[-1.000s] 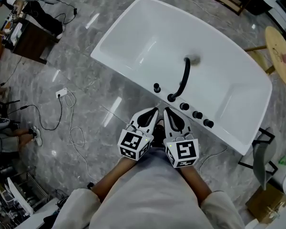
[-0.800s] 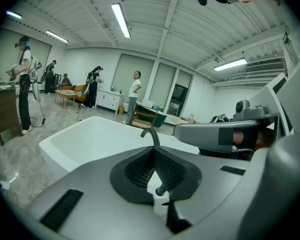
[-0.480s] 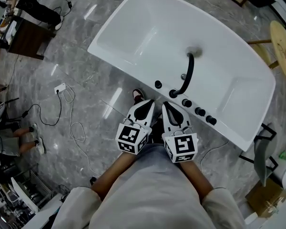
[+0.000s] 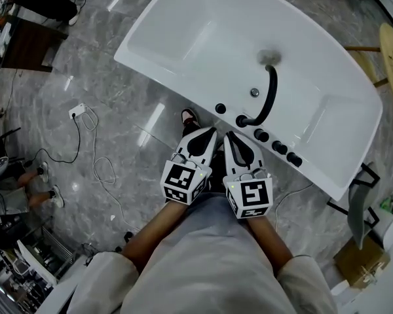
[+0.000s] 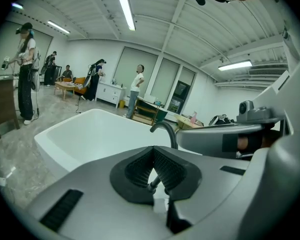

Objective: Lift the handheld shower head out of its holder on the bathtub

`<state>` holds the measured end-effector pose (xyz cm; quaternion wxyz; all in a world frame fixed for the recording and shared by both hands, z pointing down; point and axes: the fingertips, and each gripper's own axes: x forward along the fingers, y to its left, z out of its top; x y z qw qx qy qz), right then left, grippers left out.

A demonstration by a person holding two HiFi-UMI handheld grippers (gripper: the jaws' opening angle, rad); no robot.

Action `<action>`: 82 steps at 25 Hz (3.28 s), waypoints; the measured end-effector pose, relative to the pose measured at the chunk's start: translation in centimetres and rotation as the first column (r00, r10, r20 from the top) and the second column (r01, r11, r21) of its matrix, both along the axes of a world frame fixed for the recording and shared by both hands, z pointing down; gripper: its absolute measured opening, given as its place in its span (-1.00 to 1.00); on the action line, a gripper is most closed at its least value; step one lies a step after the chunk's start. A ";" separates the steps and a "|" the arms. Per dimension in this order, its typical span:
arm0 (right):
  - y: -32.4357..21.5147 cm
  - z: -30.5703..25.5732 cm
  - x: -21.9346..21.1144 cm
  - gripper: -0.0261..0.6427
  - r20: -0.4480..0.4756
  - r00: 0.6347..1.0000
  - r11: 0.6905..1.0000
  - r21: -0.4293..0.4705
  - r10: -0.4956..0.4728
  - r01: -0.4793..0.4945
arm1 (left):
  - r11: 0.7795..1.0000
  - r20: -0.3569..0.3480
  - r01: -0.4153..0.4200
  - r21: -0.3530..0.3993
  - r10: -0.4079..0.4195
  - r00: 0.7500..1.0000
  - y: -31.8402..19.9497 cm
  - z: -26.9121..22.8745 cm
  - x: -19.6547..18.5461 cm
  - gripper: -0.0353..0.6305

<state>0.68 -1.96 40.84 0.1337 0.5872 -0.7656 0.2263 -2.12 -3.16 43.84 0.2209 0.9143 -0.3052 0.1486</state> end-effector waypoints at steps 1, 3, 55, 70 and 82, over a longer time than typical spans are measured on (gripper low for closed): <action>-0.2 0.5 0.0 -0.86 -0.001 1.000 1.000 -0.007 0.003 -0.003 | 1.000 -0.001 0.000 -0.004 0.000 1.000 -0.1 0.1 0.0 -0.88; -0.6 1.5 -0.2 -0.86 -0.002 1.000 1.000 -0.021 0.012 -0.012 | 1.000 -0.005 -0.001 -0.008 0.001 1.000 -0.4 0.1 -0.3 -0.88; -6.4 26.4 1.5 -0.51 -0.298 0.946 0.925 -0.307 0.130 -0.224 | 0.983 0.085 -0.011 -0.185 0.027 0.996 -4.5 8.4 -2.6 -0.88; -7.9 28.1 1.9 -0.51 -0.290 0.944 0.910 -0.330 0.156 -0.252 | 0.974 0.086 -0.007 -0.226 0.027 0.996 -5.7 9.5 -3.4 -0.88; -7.8 28.2 1.9 -0.50 -0.306 0.941 0.905 -0.342 0.147 -0.253 | 0.969 0.056 0.021 -0.248 -0.008 0.998 -6.5 9.1 -3.8 -0.88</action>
